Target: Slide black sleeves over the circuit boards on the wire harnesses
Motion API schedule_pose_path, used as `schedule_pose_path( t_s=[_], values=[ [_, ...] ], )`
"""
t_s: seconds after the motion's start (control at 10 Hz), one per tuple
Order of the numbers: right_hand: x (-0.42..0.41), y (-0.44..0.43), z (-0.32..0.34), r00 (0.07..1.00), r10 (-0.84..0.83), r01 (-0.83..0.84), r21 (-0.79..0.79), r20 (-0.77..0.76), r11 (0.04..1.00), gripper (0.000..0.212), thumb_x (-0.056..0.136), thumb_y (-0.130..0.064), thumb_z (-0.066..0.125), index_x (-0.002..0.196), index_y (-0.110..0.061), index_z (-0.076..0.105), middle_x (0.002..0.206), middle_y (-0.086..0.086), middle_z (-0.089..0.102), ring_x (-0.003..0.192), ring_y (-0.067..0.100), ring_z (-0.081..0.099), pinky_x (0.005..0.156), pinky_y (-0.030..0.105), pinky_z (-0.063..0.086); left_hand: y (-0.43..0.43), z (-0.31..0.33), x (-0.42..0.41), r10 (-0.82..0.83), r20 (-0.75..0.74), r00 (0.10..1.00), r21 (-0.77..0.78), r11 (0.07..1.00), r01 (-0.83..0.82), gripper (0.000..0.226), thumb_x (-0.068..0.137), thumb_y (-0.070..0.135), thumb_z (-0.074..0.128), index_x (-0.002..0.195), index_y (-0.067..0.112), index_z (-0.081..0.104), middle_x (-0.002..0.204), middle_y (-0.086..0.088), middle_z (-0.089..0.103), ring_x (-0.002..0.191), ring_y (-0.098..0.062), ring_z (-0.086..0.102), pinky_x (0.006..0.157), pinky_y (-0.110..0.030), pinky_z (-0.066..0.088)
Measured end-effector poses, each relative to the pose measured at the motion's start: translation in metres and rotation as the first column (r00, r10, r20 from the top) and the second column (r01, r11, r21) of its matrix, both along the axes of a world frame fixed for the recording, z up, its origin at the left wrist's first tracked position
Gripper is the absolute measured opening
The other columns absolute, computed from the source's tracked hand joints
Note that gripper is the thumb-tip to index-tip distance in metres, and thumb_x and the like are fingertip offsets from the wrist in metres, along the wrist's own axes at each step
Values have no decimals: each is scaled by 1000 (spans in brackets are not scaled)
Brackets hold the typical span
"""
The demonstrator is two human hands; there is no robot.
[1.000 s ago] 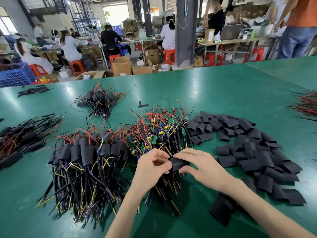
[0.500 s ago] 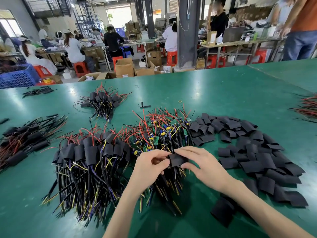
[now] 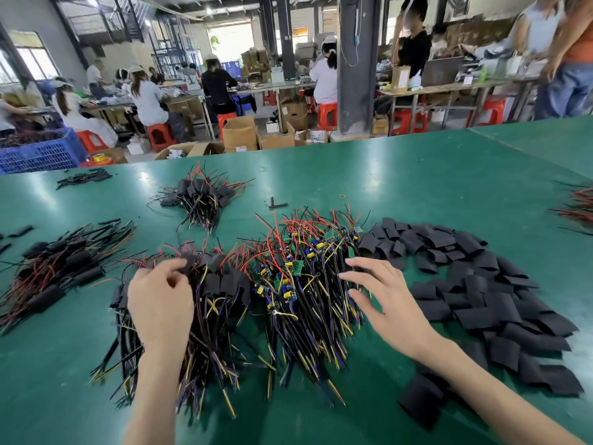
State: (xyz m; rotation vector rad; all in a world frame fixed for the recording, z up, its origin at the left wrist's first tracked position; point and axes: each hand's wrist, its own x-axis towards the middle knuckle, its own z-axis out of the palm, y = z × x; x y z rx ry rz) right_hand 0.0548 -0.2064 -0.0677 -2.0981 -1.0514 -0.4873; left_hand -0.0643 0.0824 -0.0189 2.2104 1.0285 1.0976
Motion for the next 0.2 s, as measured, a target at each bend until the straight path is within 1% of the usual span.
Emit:
schedule_pose_path(
  t_s=[0.1, 0.2],
  values=[
    [-3, 5, 5, 998, 27, -26, 28, -50, 999, 28, 87, -4, 63, 112, -17, 66, 125, -3, 54, 118, 14, 45, 101, 47, 36, -6, -13, -3, 59, -112, 992, 2, 998, -59, 35, 83, 1, 49, 106, 17, 70, 91, -23, 59, 96, -40, 45, 89, -45, 36],
    [-6, 6, 35, 995, 89, -80, 163, -53, 983, 27, 88, -4, 61, 113, -14, 66, 122, -2, 56, 118, 14, 49, 102, 44, 38, -16, 1, -6, 101, -177, 979, 4, 995, -102, 34, 84, 9, 56, 113, 23, 68, 117, -22, 52, 112, -39, 36, 97, -47, 29]
  ],
)
